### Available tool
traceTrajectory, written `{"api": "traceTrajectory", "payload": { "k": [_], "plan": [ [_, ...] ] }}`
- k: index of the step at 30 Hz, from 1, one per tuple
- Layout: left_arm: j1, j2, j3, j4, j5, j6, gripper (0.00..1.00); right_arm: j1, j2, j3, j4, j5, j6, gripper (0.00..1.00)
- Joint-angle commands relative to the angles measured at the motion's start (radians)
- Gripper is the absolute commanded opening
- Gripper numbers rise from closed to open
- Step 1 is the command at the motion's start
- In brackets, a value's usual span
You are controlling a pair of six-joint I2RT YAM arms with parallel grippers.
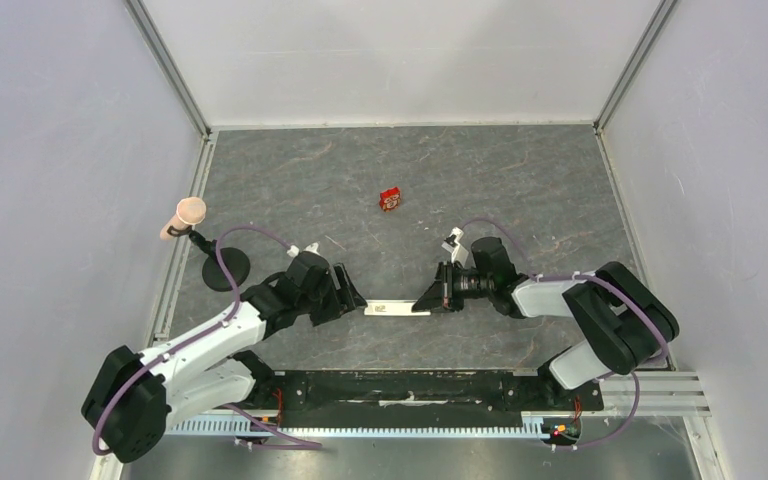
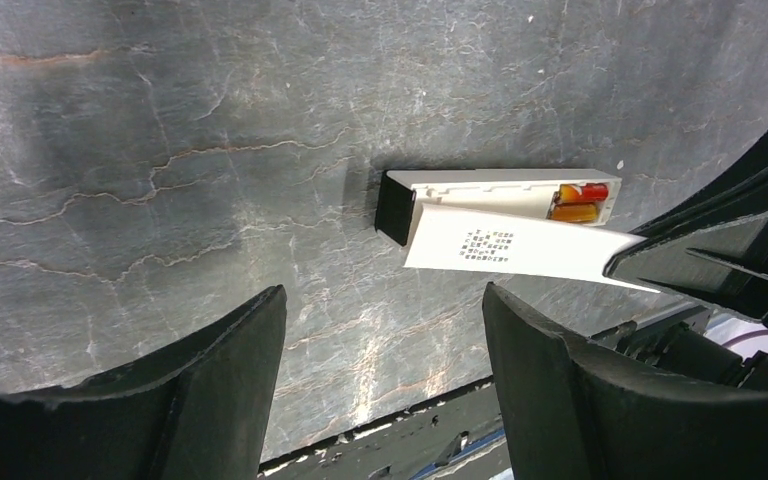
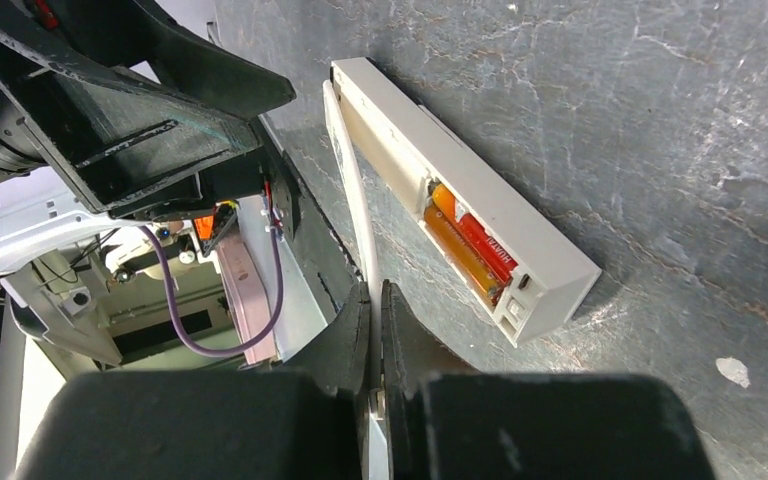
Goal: Load the batteries into the remote control
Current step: Load the battery cover into the remote control.
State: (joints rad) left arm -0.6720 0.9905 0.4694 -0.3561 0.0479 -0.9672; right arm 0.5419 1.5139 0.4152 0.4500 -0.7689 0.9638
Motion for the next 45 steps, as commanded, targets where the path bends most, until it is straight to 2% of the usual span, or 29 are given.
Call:
{"api": "traceTrajectory", "payload": {
  "k": [1, 8, 14, 24, 39, 45],
  "plan": [
    [0.006, 0.009, -0.008, 0.043, 0.015, 0.035, 0.77, -0.008, 0.018, 0.03, 0.004, 0.035, -0.017, 0.0],
    [0.008, 0.026, -0.009, 0.052, 0.015, 0.039, 0.77, -0.019, 0.018, 0.002, 0.141, -0.024, 0.103, 0.0],
    [0.009, 0.043, -0.006, 0.06, 0.012, 0.042, 0.77, -0.02, 0.021, 0.006, 0.114, -0.018, 0.093, 0.0],
    [0.014, 0.072, 0.009, 0.065, 0.009, 0.059, 0.76, -0.021, 0.024, -0.086, 0.438, -0.082, 0.322, 0.0],
    [0.032, 0.061, 0.014, 0.081, -0.006, 0.061, 0.74, -0.023, 0.048, -0.079, 0.218, 0.044, 0.186, 0.0],
    [0.038, 0.058, 0.018, 0.088, -0.006, 0.061, 0.74, -0.028, 0.037, -0.115, 0.282, 0.074, 0.232, 0.0]
  ]
}}
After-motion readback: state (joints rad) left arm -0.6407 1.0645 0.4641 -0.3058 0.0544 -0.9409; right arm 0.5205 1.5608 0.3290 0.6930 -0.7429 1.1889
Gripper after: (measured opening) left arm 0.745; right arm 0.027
